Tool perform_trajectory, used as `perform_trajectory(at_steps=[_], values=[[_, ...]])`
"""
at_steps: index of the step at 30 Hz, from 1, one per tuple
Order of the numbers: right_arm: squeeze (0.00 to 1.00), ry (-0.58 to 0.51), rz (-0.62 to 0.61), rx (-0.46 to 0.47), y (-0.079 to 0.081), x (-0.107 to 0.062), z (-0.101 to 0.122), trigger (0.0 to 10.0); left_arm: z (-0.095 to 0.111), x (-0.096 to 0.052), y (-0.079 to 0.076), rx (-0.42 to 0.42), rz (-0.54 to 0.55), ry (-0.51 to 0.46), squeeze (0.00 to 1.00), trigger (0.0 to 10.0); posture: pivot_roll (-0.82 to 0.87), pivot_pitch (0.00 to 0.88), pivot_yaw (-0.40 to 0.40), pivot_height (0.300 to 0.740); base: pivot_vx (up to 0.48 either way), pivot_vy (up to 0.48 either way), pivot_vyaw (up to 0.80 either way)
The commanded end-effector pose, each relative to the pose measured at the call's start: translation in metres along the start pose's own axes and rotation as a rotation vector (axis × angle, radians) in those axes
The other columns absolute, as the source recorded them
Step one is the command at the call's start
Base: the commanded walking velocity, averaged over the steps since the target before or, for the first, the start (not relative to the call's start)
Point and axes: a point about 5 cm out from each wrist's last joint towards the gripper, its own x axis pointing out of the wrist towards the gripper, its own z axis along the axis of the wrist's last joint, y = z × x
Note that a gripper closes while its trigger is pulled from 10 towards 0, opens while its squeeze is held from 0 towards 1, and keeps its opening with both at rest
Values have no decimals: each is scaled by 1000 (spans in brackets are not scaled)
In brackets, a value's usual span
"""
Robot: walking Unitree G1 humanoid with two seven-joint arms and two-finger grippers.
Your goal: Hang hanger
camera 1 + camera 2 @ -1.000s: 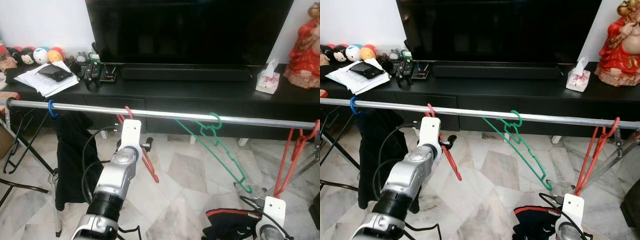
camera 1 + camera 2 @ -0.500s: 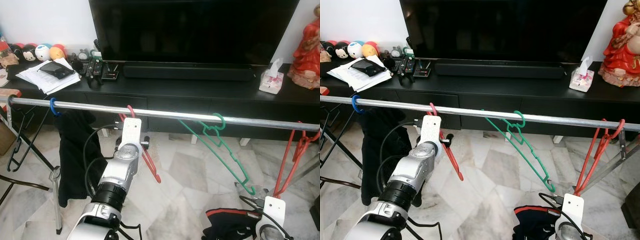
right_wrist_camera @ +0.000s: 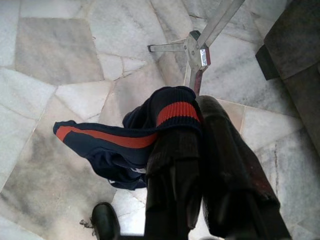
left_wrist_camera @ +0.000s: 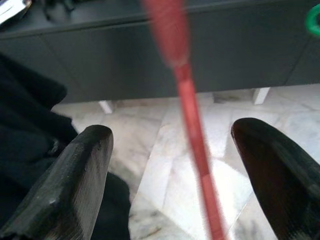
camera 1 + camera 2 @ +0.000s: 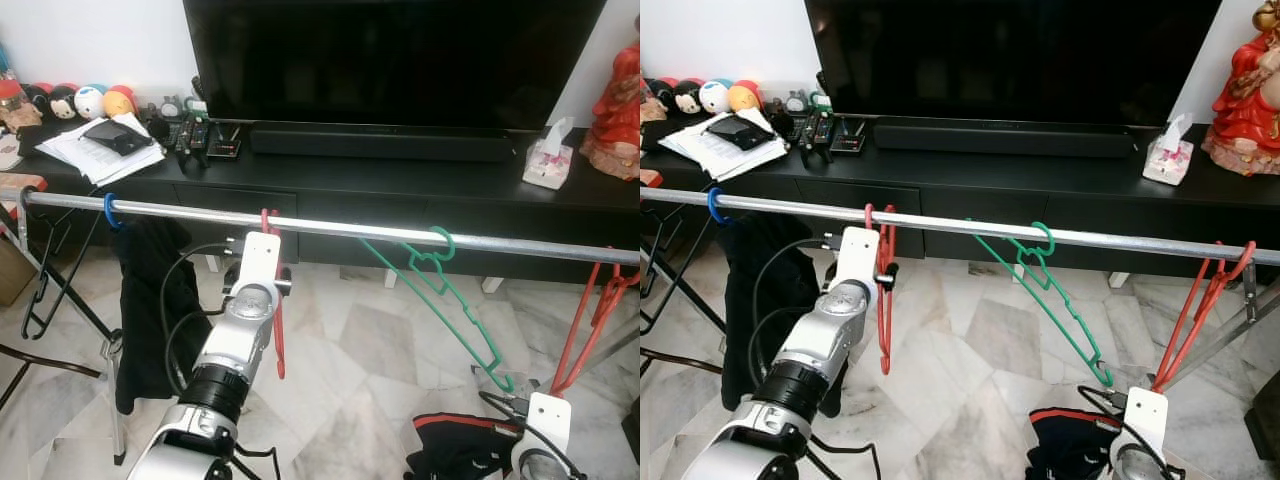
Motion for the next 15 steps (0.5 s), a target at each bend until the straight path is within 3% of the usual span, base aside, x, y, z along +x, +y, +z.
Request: perform_trajectory(at_steps=[1, 7, 8, 9, 10, 15], values=[[0, -21, -4, 10, -2, 1, 5, 10000, 4, 1, -1, 1, -15, -20, 0, 10000, -101, 33, -13, 740, 0, 0, 0], [0, -21, -3, 11, -1, 1, 6, 10000, -2, 6, -5, 0, -38, 2, 0, 10000, -101, 31, -13, 740, 0, 0, 0], [0, -21, -3, 12, -1, 1, 6, 10000, -2, 8, -4, -6, -40, 1, 0, 4039, -101, 30, -12, 740, 0, 0, 0], [0, -21, -3, 12, -1, 1, 6, 10000, -2, 8, -4, -6, -40, 1, 0, 4039, -101, 30, -12, 740, 0, 0, 0], [0, -21, -4, 12, -1, 1, 6, 10000, -2, 8, -4, -6, -38, 0, 0, 0, -101, 30, -12, 740, 0, 0, 0], [0, -22, -6, 12, -1, 1, 6, 10000, -4, 11, -2, -22, -41, 5, 0, 0, -104, 29, -11, 740, 0, 0, 0]])
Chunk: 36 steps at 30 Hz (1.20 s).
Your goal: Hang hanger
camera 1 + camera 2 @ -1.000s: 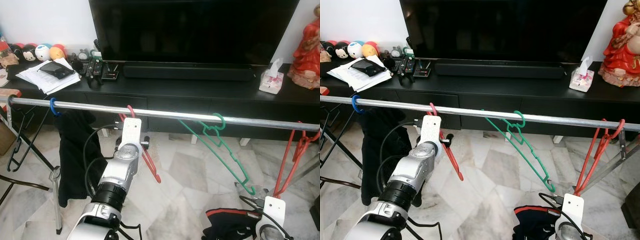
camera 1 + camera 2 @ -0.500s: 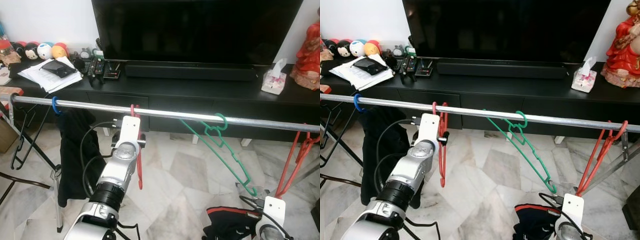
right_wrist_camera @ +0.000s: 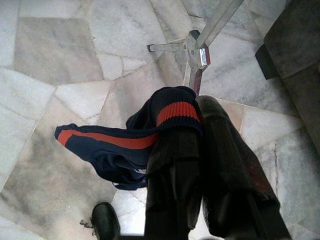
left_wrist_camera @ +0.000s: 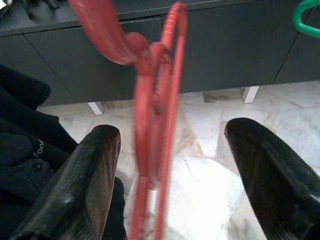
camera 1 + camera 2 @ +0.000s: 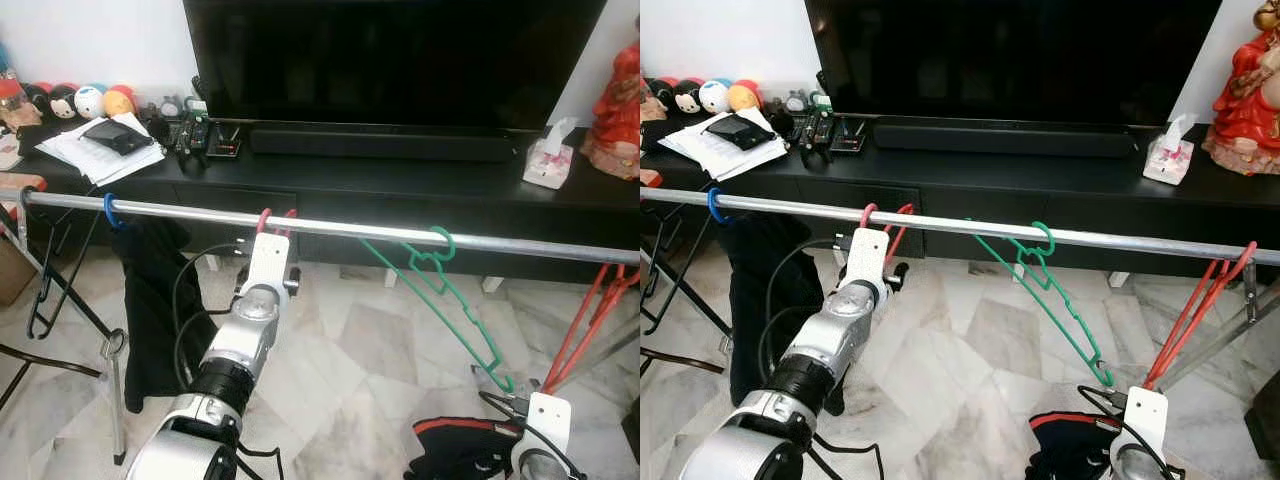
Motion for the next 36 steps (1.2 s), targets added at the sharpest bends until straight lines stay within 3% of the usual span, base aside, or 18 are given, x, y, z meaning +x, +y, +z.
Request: perform_trajectory(at_steps=[1, 36], values=[[0, -22, -5, 12, -1, 1, 6, 10000, 2, 2, 1, -17, -6, -3, 0, 0, -104, 29, -11, 740, 0, 0, 0], [0, -20, -4, 17, 0, 1, 5, 10000, -3, 6, 0, -14, 3, 1, 0, 0, -105, 27, -11, 740, 0, 0, 0]])
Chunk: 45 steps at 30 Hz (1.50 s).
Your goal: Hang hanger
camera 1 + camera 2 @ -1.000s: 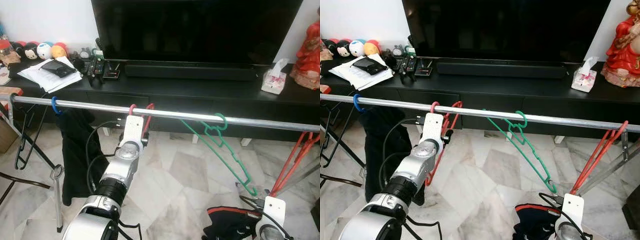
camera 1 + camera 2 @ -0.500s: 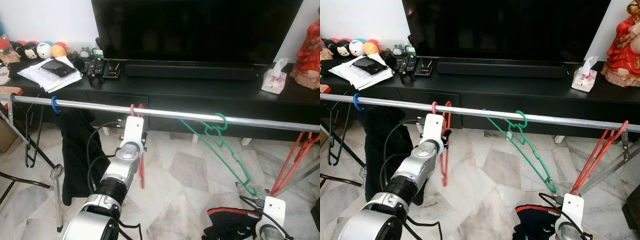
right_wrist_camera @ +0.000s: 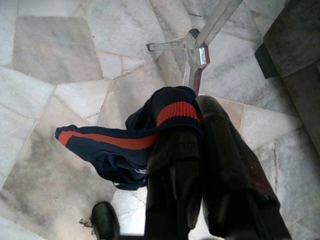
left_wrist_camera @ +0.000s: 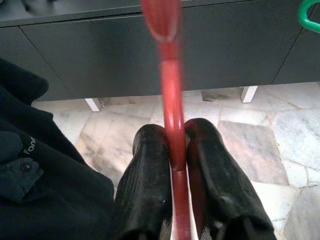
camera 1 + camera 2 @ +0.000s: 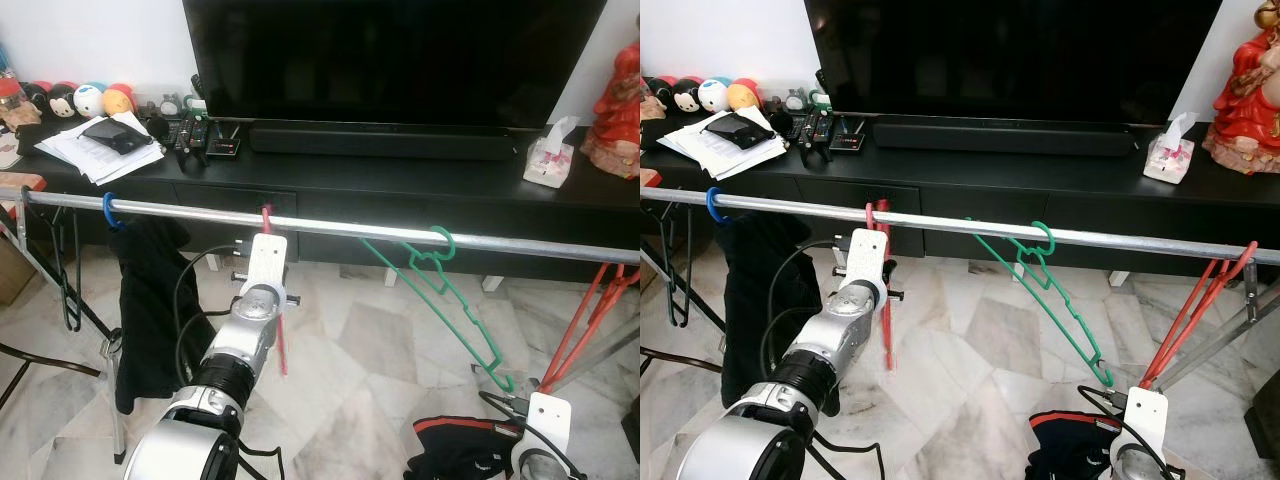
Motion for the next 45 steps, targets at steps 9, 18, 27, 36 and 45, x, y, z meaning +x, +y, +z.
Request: perform_trajectory(at_steps=[9, 18, 27, 36, 45], values=[[0, -20, -4, 16, 0, 1, 5, 10000, 3, 2, 0, 3, 1, -5, 0, 0, -105, 27, -11, 740, 0, 0, 0], [0, -19, -3, 14, 0, 1, 5, 10000, 3, 1, 0, 4, 3, -4, 0, 0, -105, 30, -14, 740, 0, 0, 0], [0, -23, -6, 13, -1, 1, 5, 10000, 11, 0, 16, -16, 54, -66, 0, 0, -105, 35, -17, 740, 0, 0, 0], [0, -27, -10, 12, -3, 1, 5, 10000, 22, -13, 31, -18, 81, -142, 0, 0, -101, 45, -25, 740, 0, 0, 0], [0, -30, -9, 9, -3, 1, 5, 10000, 5, -36, 59, 117, 78, -153, 0, 588, -96, 50, -25, 740, 0, 0, 0]])
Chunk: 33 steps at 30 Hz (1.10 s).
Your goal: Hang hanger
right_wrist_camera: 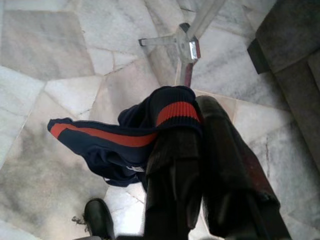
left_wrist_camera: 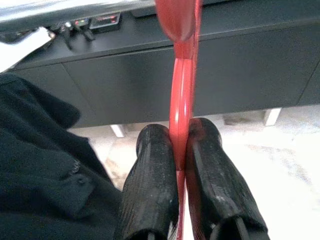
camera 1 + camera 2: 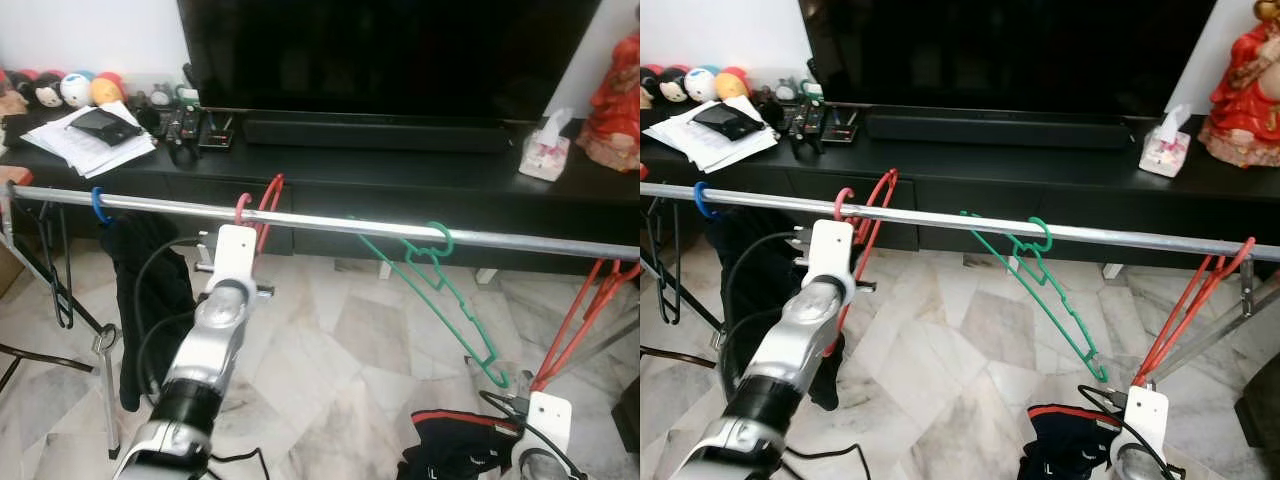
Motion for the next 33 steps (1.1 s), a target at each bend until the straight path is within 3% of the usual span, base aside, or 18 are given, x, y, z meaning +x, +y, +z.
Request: perform_trajectory(at_steps=[1, 2, 3, 5, 8, 12, 16, 18, 20, 21, 24, 26, 27, 33], values=[[0, -24, -8, 9, -3, 1, 4, 10000, -2, -4, 4, 41, -3, 8, 0, 588, -96, 50, -22, 740, 0, 0, 0], [0, -24, -8, 8, -3, 1, 4, 10000, -10, -8, 10, 69, -7, 32, 0, 7333, -92, 50, -19, 740, 0, 0, 0], [0, -24, -8, 8, -3, 1, 4, 10000, -10, -8, 10, 69, -7, 32, 0, 7333, -92, 50, -19, 740, 0, 0, 0], [0, -25, -7, 6, -4, 1, 5, 10000, -32, -23, 26, 123, 11, 98, 0, 10000, -92, 50, -20, 740, 0, 0, 0], [0, -28, -6, 3, -4, 1, 5, 10000, -44, -35, 40, 131, 50, 132, 0, 10000, -83, 49, -23, 740, 0, 0, 0], [0, -32, -5, 0, -5, 1, 5, 10000, -51, -44, 45, 105, 54, 126, 0, 10000, -72, 48, -25, 740, 0, 0, 0], [0, -45, 0, -5, -5, 1, 6, 10000, -71, -49, 55, 105, 109, 145, 0, 10000, -91, 41, -28, 740, 0, 0, 0], [0, -55, 2, -4, -5, 1, 6, 10000, -94, -51, 60, 59, 131, 185, 0, 10000, -101, 37, -24, 740, 0, 0, 0], [0, -55, 2, -3, -5, 1, 6, 10000, -96, -51, 60, 38, 132, 185, 0, 10000, -101, 37, -24, 740, 0, 0, 0], [0, -51, -2, 1, -5, 0, 4, 10000, -107, -51, 67, -20, 173, 227, 0, 10000, -106, 26, -17, 740, 0, 0, 0], [0, -47, -2, 6, -5, 0, 3, 10000, -121, -55, 74, -65, 196, 280, 0, 10000, -108, 19, -16, 740, 0, 0, 0], [0, -44, -1, 7, -5, -1, 2, 10000, -135, -59, 75, -87, 203, 332, 0, 10000, -100, 14, -17, 740, 0, 0, 0], [0, -37, -1, 4, -4, -1, 1, 10000, -151, -65, 74, -81, 202, 411, 0, 10000, -101, 8, -18, 740, 0, 0, 0], [0, -24, -2, 5, -5, -1, -2, 10000, -183, -79, 59, -79, 139, 551, 0, 10000, -111, 0, -16, 740, 0, 0, 0]])
